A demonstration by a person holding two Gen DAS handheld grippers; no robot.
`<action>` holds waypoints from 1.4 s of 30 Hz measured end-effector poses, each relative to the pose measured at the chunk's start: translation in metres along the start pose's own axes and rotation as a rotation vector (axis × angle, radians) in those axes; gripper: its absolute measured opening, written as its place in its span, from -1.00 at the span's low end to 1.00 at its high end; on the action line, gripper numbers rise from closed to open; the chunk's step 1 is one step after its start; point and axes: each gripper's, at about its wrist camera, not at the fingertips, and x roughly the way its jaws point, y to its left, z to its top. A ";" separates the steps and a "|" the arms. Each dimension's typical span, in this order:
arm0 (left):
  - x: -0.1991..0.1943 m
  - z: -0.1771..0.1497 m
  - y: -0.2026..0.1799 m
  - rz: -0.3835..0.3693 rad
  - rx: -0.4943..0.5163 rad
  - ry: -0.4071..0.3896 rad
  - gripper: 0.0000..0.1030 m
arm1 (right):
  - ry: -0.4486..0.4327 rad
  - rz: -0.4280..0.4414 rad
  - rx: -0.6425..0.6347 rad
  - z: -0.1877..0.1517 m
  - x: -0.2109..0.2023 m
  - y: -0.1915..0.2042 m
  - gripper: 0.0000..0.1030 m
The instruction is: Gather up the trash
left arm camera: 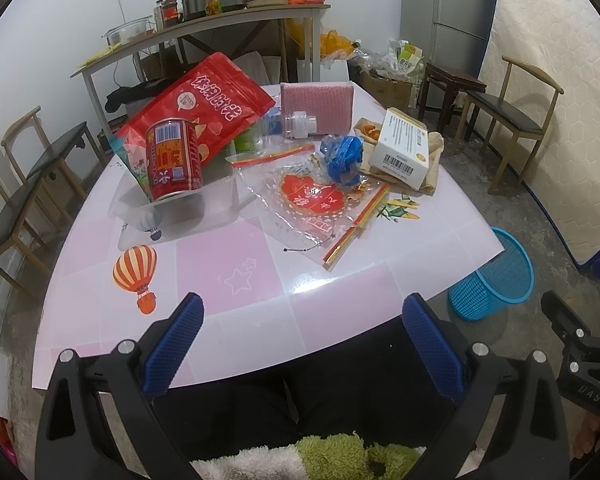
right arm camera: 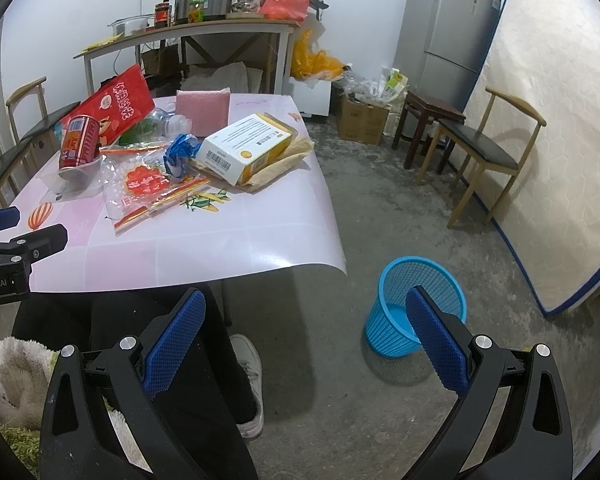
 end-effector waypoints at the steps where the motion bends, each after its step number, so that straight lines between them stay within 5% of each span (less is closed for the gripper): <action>1: 0.000 0.000 0.000 0.000 0.000 0.000 0.89 | -0.001 -0.001 0.000 0.000 0.000 0.000 0.87; 18: 0.009 -0.001 0.008 0.014 -0.012 0.038 0.89 | 0.007 0.004 -0.004 -0.004 0.006 0.003 0.87; 30: 0.034 0.002 0.037 -0.002 -0.048 0.089 0.89 | 0.032 0.104 -0.005 0.009 0.029 0.016 0.87; 35: 0.043 0.006 0.055 -0.035 -0.058 0.076 0.89 | 0.050 0.164 -0.018 0.019 0.045 0.031 0.87; 42: 0.052 0.013 0.080 -0.197 -0.136 0.013 0.89 | 0.066 0.242 -0.027 0.037 0.077 0.060 0.87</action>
